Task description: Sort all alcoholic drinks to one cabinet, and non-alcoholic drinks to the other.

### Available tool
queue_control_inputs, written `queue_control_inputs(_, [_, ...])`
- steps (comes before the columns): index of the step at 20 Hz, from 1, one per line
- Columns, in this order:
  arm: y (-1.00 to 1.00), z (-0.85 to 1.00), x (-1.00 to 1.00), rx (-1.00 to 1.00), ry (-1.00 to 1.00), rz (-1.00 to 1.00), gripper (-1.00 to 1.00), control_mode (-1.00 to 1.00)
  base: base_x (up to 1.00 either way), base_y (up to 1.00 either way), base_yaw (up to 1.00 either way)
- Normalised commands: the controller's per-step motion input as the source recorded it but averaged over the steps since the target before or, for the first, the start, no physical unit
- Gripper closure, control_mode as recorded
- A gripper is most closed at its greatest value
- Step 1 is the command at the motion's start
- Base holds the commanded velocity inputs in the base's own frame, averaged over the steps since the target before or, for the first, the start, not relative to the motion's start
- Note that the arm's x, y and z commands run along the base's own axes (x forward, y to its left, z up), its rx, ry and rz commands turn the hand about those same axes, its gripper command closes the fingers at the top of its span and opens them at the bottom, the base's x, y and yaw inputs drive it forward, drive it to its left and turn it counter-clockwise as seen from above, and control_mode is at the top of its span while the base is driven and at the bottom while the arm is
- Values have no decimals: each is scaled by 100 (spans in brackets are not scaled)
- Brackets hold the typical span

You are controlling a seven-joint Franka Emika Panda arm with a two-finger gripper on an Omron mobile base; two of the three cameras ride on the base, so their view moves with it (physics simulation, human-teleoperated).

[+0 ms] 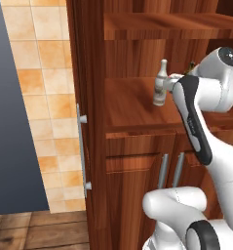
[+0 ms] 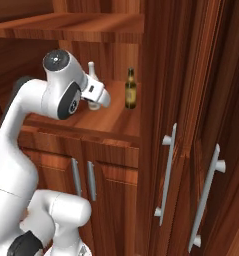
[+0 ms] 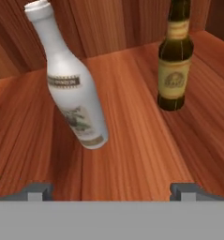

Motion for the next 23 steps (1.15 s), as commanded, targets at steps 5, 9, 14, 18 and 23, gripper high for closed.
queue_control_inputs(5, [-23, -53, -100, -2, 7, 0, -100, -100, 0, 0, 0])
queue_control_inputs(9, [7, -34, -100, -5, 4, 0, -100, -100, 0, 0, 0])
queue_control_inputs(14, [17, -13, -98, -4, 1, 0, -100, -100, 0, 0, 0])
queue_control_inputs(18, [0, -4, -39, 2, 1, 0, -100, -100, 0, 0, 0])
queue_control_inputs(23, [-2, 0, 0, 2, 1, 0, -100, -100, 0, 0, 0])
